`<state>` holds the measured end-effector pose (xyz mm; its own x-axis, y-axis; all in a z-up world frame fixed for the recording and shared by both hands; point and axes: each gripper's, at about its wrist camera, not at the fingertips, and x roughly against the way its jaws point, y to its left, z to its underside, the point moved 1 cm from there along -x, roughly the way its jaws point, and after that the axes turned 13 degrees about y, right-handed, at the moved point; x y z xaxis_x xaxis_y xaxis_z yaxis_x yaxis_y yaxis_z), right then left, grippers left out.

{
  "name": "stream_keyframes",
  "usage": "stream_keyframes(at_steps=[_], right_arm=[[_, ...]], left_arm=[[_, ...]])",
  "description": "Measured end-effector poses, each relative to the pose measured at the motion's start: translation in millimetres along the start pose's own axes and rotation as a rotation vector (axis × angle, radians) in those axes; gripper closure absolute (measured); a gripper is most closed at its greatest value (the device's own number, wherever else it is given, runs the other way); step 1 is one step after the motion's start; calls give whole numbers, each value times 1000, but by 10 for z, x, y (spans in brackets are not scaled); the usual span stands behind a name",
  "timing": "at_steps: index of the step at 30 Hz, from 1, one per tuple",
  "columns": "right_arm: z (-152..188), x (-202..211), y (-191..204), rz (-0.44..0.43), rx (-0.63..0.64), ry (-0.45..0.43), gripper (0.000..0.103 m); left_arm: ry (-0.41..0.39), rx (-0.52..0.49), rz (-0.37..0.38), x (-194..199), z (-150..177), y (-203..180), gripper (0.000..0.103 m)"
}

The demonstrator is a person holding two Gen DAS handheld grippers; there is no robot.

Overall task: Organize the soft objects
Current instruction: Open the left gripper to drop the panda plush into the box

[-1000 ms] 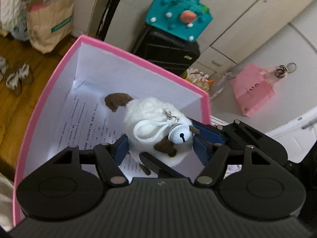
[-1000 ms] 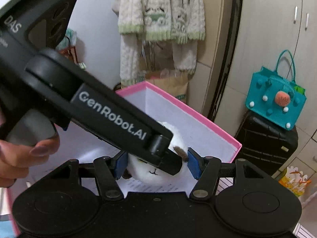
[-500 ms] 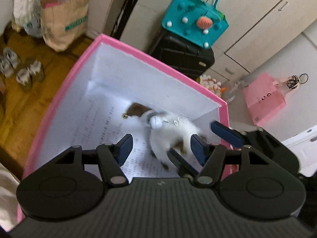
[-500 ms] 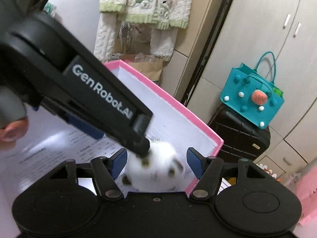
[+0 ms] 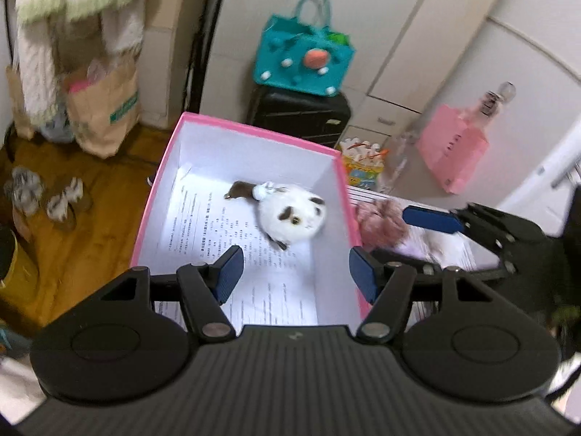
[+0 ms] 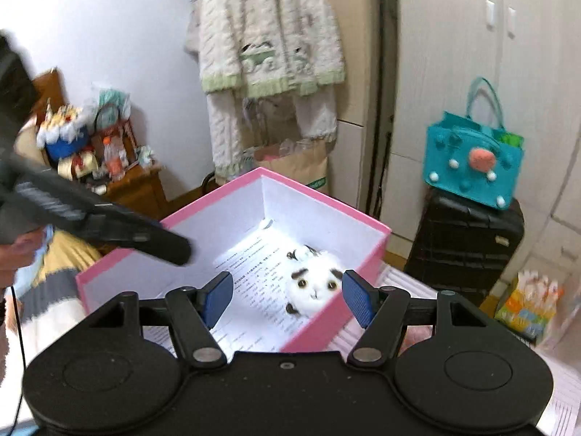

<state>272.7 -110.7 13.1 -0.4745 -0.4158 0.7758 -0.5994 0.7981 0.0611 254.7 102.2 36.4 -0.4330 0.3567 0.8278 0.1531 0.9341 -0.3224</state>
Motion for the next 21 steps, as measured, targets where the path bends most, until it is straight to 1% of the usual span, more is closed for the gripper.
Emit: stream_keyframes(at_steps=[3, 6, 11, 15, 21], right_arm=[[111, 182, -40, -19, -27, -19, 32], [234, 426, -18, -43, -38, -39, 32], [416, 788, 112, -73, -20, -55, 32], [623, 1069, 224, -90, -1, -69, 32], [1012, 1473, 393, -51, 22, -129, 31]], left_arm=[[-33, -70, -14, 235, 181, -187, 37], [-52, -111, -23, 417, 321, -325, 37], [-32, -173, -11, 621, 609, -558, 35], [-35, -231, -29, 730, 865, -747, 34], [-44, -316, -47, 821, 1154, -971, 32]])
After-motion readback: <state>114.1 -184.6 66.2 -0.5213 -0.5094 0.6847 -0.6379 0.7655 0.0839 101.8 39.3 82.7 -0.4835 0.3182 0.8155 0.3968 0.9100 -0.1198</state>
